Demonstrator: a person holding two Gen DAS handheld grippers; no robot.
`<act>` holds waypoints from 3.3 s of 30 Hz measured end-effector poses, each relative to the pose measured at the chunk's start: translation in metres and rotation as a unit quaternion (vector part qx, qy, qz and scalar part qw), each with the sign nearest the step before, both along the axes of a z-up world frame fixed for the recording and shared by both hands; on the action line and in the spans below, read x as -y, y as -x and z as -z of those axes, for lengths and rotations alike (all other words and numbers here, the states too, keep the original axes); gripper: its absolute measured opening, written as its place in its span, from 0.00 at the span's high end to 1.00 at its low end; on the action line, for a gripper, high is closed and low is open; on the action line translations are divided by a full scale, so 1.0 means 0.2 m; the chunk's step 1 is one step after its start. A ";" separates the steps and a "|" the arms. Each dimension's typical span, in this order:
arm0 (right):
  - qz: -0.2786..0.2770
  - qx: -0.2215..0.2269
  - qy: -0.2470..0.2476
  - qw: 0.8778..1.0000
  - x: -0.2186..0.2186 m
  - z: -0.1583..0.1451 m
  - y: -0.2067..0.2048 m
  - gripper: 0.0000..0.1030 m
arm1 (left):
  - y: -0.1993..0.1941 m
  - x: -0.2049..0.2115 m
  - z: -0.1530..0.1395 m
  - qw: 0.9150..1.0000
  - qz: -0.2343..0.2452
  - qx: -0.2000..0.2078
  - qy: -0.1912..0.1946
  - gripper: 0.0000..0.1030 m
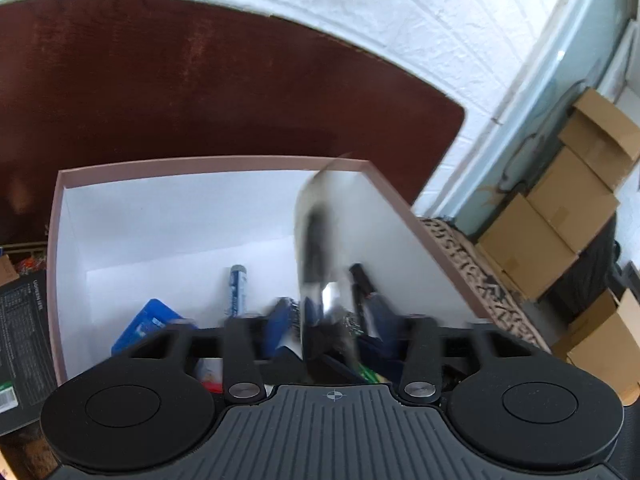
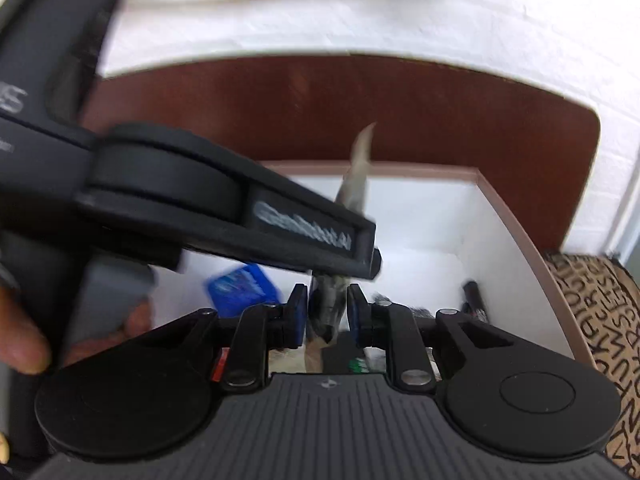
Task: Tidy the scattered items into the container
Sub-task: 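Carry the brush packet over the box and open left tool to drop it, then withdraw both open tools from the box back toward the pile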
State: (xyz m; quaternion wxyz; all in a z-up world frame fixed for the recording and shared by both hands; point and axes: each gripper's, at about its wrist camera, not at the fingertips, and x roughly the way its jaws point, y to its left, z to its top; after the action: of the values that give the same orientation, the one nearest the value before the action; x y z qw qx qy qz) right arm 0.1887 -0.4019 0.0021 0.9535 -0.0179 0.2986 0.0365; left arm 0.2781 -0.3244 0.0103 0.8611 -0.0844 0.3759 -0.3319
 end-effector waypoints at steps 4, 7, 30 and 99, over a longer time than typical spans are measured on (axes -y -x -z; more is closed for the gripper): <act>0.018 -0.002 0.006 1.000 0.03 0.04 0.00 0.43 | 0.02 -0.05 0.00 0.999 -0.021 0.027 0.011 0.03; 0.025 0.007 0.008 1.000 0.04 0.05 0.04 0.25 | 0.05 -0.06 -0.01 0.999 -0.001 0.032 0.004 0.00; 0.054 0.014 0.032 0.998 -0.04 -0.01 0.29 0.00 | 0.30 -0.15 -0.03 0.999 0.003 0.044 -0.025 0.00; -0.112 -0.073 -0.030 0.991 -1.14 0.31 0.85 0.00 | 1.22 -1.58 0.27 0.977 -0.213 -0.002 -0.033 0.00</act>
State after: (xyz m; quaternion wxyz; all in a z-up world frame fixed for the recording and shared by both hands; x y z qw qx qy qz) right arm 0.0178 -0.1740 -0.0592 0.9193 -0.0200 0.3623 0.1527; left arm 0.0344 -0.0081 -0.0439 0.9133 -0.1349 0.3622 -0.1283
